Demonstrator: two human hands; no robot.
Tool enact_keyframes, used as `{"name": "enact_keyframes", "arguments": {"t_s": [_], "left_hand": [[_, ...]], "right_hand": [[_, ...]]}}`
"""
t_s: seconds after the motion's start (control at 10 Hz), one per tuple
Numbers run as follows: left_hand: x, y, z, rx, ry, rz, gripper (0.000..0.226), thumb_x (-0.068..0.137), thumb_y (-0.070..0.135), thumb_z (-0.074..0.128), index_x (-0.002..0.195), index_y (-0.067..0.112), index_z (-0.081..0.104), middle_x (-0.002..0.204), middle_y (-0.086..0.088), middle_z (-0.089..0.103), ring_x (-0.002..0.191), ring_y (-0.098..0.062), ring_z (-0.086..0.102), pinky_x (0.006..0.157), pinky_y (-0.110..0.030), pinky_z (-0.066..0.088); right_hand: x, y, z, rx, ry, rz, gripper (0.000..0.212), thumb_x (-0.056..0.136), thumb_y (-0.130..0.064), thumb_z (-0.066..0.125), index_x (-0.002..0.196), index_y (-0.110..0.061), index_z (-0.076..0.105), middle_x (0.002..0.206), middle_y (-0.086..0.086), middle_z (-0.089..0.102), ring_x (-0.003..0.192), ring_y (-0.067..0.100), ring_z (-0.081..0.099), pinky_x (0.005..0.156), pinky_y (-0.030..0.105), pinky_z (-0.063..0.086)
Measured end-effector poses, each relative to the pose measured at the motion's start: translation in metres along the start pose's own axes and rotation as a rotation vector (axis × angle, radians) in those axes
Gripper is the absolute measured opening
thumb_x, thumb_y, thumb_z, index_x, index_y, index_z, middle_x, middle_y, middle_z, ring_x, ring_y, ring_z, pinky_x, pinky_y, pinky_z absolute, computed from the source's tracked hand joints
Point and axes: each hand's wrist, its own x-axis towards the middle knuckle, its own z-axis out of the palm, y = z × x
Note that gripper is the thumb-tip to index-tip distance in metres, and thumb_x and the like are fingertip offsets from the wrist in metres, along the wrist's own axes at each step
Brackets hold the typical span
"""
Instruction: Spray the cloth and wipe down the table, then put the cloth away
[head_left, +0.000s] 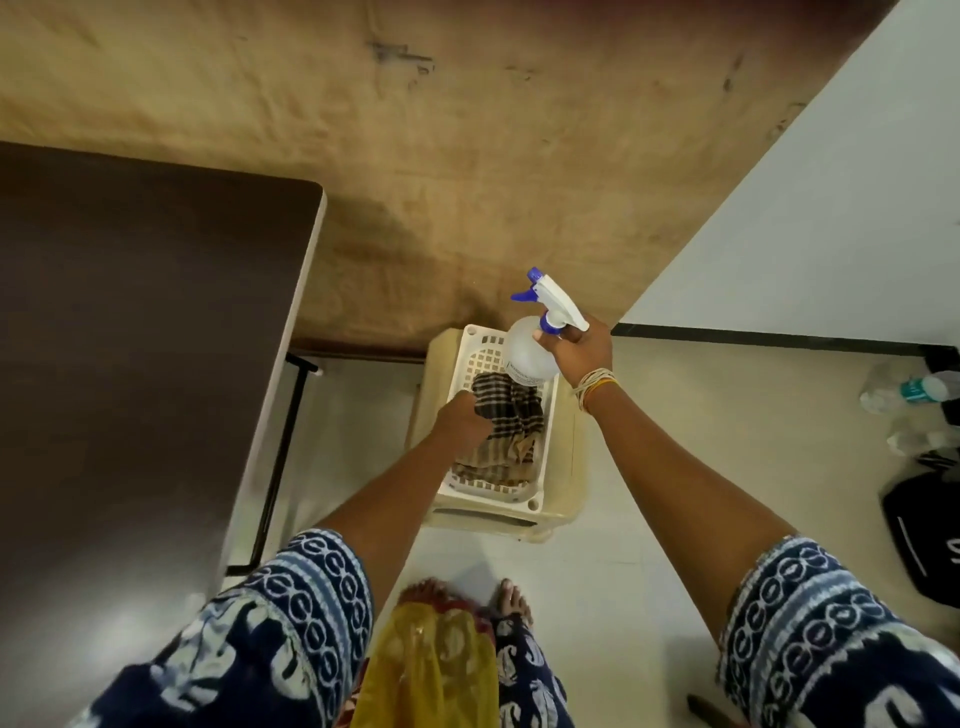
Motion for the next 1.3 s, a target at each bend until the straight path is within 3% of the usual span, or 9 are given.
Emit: {"name": "enact_keyframes", "arguments": {"t_s": [0.2,0.3,0.4,0.5,0.6,0.7,0.8,1.0,1.3], "left_hand": [[0.053,-0.023,0.047,0.037,0.101,-0.092,0.068,0.085,0.005,0.063,0.143,0.003,0.028,0.139,-0.020,0.046,0.123,-0.035,0.052,0.095,-0.039,0.051],[0.065,-0.027,0.056,0.095,0.189,-0.120,0.065,0.086,0.009,0.066,0.141,0.003,0.031,0.136,-0.019,0.051,0.122,-0.035,0.053,0.098,-0.041,0.049],[0.071,-0.027,0.056,0.135,0.177,-0.130,0.037,0.091,0.010,0.061,0.126,0.002,0.050,0.123,-0.016,0.061,0.112,-0.033,0.061,0.089,-0.037,0.050],[0.069,-0.026,0.049,0.233,0.055,-0.065,0.026,0.091,0.010,0.056,0.116,0.001,0.059,0.118,-0.016,0.064,0.107,-0.032,0.062,0.083,-0.034,0.049],[0.058,-0.028,0.036,0.344,-0.136,-0.036,0.032,0.095,0.011,0.053,0.125,-0.002,0.053,0.126,-0.018,0.057,0.117,-0.033,0.056,0.094,-0.035,0.047],[0.055,-0.031,0.029,0.333,-0.179,-0.061,0.035,0.096,0.011,0.053,0.128,-0.002,0.051,0.129,-0.020,0.054,0.118,-0.034,0.055,0.094,-0.035,0.047],[0.058,-0.038,0.023,0.348,-0.097,-0.023,0.034,0.093,0.009,0.055,0.125,-0.003,0.053,0.128,-0.019,0.056,0.118,-0.032,0.055,0.092,-0.030,0.044],[0.051,-0.051,0.016,0.291,-0.023,0.003,0.035,0.090,0.007,0.056,0.124,-0.001,0.055,0.130,-0.014,0.056,0.118,-0.030,0.054,0.087,-0.026,0.042],[0.014,-0.048,-0.018,0.177,0.055,0.012,0.040,0.090,0.011,0.059,0.129,0.006,0.049,0.134,-0.012,0.052,0.120,-0.027,0.052,0.090,-0.030,0.045]], "right_hand": [[0.042,0.033,0.014,-0.018,-0.045,-0.116,0.044,0.078,-0.013,0.079,0.119,-0.006,0.064,0.105,0.007,0.068,0.093,0.017,0.062,0.080,0.020,0.052],[0.052,0.036,0.018,-0.007,-0.075,-0.133,0.041,0.077,-0.010,0.079,0.116,-0.005,0.066,0.099,0.004,0.067,0.088,0.014,0.062,0.068,0.006,0.047],[0.058,0.038,0.020,-0.026,-0.080,-0.141,0.040,0.076,-0.013,0.080,0.113,-0.007,0.067,0.094,0.002,0.067,0.084,0.013,0.062,0.068,0.009,0.048],[0.057,0.036,0.021,-0.059,-0.100,-0.139,0.041,0.076,-0.016,0.081,0.113,-0.007,0.067,0.096,0.003,0.068,0.084,0.012,0.062,0.069,0.011,0.048],[0.048,0.033,0.024,-0.112,-0.148,-0.131,0.038,0.077,-0.013,0.080,0.111,-0.003,0.067,0.094,0.005,0.067,0.078,0.008,0.060,0.060,0.006,0.043],[0.043,0.032,0.027,-0.111,-0.176,-0.131,0.036,0.077,-0.007,0.079,0.111,0.000,0.067,0.093,0.003,0.064,0.074,0.003,0.057,0.058,0.002,0.041],[0.043,0.037,0.035,-0.087,-0.209,-0.132,0.038,0.077,-0.002,0.077,0.114,0.001,0.066,0.096,0.005,0.065,0.083,0.014,0.059,0.060,0.000,0.041],[0.043,0.053,0.042,-0.125,-0.177,-0.049,0.042,0.075,-0.008,0.080,0.115,-0.001,0.067,0.095,0.006,0.066,0.085,0.018,0.059,0.070,0.020,0.045],[0.038,0.041,0.038,-0.423,-0.264,0.188,0.063,0.074,-0.008,0.080,0.130,-0.003,0.051,0.124,0.015,0.061,0.110,0.032,0.059,0.092,0.038,0.050]]}}
